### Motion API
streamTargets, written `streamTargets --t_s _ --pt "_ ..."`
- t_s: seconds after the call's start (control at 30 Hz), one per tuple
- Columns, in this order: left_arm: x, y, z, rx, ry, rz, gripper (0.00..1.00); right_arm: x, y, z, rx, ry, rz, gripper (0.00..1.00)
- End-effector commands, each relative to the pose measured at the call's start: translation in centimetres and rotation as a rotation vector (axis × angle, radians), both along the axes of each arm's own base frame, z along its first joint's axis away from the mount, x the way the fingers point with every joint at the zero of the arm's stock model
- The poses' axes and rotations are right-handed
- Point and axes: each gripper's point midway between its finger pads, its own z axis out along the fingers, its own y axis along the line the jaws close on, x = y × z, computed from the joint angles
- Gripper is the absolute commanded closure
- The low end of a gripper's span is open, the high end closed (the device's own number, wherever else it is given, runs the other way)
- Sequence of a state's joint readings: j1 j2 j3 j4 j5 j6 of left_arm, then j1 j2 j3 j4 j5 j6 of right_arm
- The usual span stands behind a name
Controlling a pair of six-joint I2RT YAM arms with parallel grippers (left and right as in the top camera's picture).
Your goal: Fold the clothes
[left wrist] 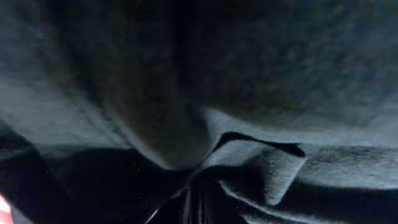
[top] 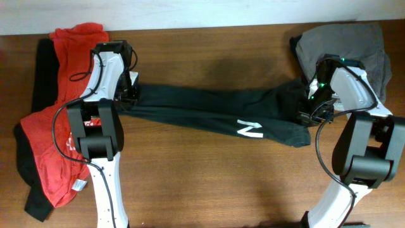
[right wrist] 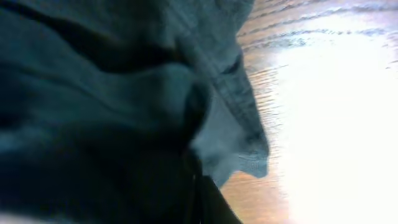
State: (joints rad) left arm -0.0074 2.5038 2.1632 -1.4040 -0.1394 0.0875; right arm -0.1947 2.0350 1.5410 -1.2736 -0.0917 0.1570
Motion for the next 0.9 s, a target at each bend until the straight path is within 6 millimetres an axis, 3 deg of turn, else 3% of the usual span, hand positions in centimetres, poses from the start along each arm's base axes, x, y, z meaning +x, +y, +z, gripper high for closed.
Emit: streamTargets --t_s 0.0,0.13,0.23,0.33,0.53,0.63,0.73,0.87 --pt "0.2 0.5 0.1 0.002 -0.018 -0.002 0.69 -1.3 -0.9 0.1 -0.059 0.023 0.001 0.82" --pt "0.2 0.6 0.1 0.008 -0.018 -0.002 0.32 -2.6 -0.8 -0.6 -0.058 0.064 0.007 0.78" --pt "0.5 1.0 1.1 0.024 -0.033 -0.003 0.19 -2.1 -0.9 -0.4 -0.061 0.044 -0.007 0.79" --pt "1.2 1.1 3.3 0.024 -0.074 0.001 0.16 -0.8 -0.9 0.8 -0.054 -0.003 -0.011 0.80" --pt "2.5 1.3 10.5 0.023 -0.225 0.007 0.01 2.4 -1.4 7.3 -0.071 -0.139 0.006 0.79" --pt "2.8 0.9 13.3 0.002 -0.293 -0.009 0.01 3.5 -1.4 10.9 -0.079 -0.218 0.039 0.75" --pt "3.2 -0.3 14.5 -0.079 -0.331 -0.098 0.01 4.6 0.0 13.7 -0.010 -0.305 0.124 0.66" --pt "3.6 -2.4 13.9 -0.241 -0.333 -0.237 0.01 5.0 2.0 14.0 0.061 -0.333 0.202 0.62"
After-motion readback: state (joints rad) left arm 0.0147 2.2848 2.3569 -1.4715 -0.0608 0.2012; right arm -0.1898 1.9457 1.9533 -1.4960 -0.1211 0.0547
